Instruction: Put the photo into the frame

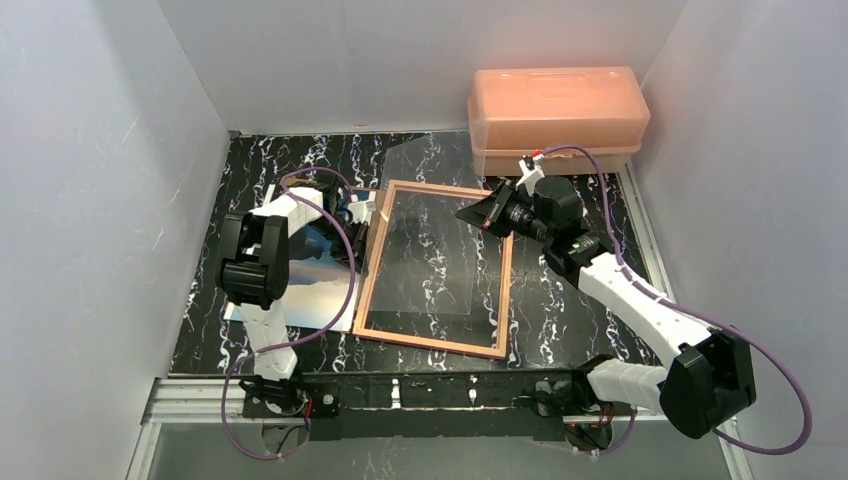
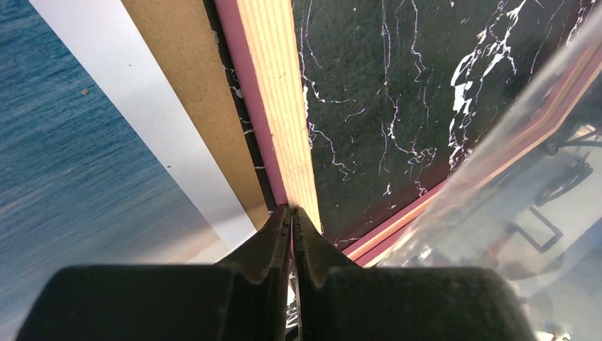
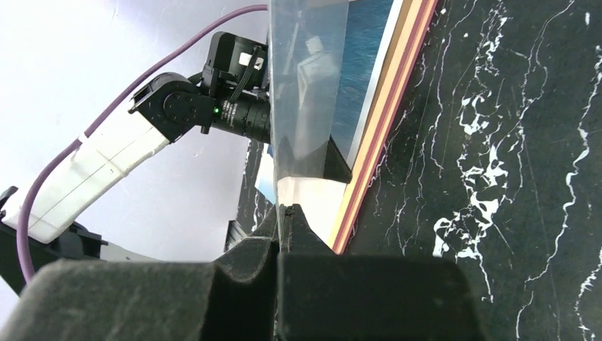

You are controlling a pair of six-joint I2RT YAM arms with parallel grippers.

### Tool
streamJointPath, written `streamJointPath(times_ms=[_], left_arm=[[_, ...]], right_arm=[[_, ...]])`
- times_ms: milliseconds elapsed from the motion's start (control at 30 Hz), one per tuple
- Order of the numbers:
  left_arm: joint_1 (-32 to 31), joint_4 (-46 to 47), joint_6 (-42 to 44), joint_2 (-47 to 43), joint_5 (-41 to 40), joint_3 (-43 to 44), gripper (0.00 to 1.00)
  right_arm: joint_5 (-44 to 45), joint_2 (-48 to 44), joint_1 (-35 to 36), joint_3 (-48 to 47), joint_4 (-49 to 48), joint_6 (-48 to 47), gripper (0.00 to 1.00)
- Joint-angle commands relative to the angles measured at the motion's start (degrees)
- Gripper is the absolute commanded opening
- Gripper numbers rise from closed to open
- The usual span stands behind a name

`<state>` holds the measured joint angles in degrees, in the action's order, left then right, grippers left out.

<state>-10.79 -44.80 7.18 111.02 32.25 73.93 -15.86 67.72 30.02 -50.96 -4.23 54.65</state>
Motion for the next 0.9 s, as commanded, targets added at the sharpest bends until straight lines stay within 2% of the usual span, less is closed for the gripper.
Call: streamJointPath(times_ms=[0,100,533,867], left_arm=[[-0.2,0.1,0.0,0.6,0.1,-0.9,0.02],[-0.2,0.1,0.0,0.5,0.0,-1.0,0.01],[-0.2,0.3,0.7,-0.2,-1.8,-1.1,0.0],[-0.2,0.4,0.9,-0.9,-2.6,-1.2,0.0]], right_arm=[[-1.6,-1.9,0.0,2.8,-8.5,5.5,0.01],[-1.4,-2.1,0.1,4.3,-9.2,6.2,0.01],[0.5,-3.7,-0.2,3.2,-1.3,0.5,0.01],[-0.1,-2.8,-0.5,4.0,-2.0,0.2,0.01]])
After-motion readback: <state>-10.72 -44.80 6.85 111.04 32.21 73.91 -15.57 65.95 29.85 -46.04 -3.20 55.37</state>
